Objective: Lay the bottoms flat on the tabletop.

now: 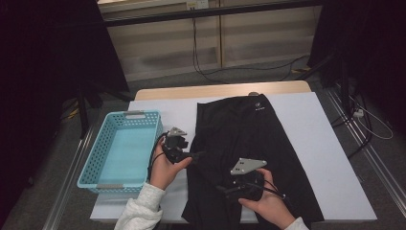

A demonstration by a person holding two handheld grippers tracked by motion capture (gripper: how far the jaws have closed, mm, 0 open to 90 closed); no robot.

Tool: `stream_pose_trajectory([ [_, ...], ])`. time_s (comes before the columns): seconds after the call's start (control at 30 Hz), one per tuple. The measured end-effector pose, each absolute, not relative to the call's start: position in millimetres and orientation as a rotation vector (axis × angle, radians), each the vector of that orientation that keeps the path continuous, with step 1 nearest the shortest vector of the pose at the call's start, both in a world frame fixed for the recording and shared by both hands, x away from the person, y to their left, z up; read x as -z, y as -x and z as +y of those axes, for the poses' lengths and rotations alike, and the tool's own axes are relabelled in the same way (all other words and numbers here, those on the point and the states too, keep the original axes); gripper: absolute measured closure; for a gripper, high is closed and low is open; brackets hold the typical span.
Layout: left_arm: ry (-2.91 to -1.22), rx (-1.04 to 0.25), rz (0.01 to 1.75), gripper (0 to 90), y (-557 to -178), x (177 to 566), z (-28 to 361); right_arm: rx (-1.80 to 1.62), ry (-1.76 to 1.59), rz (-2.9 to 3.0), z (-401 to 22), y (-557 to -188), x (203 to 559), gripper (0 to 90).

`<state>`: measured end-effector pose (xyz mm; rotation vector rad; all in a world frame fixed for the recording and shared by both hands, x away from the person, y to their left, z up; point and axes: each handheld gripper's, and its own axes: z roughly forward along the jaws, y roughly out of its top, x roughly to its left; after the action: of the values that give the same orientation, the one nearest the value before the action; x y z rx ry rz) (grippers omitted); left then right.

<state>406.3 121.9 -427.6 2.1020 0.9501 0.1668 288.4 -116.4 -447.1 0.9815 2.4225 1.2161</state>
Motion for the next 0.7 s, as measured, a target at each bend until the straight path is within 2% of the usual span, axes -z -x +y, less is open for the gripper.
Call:
stream_pose_trajectory([
  [0.13, -2.093, -0.162, 0.953, 12.6, -406.2, 430.1, 120.8, -1.198, -1.003, 2.401, -119.2, -290.4, 447.7, 21.7],
  [0.7, -2.130, -0.136, 0.945, 10.3, -389.2, 433.8, 117.7, -1.191, -1.060, 2.323, -134.5, -300.7, 440.4, 17.5],
])
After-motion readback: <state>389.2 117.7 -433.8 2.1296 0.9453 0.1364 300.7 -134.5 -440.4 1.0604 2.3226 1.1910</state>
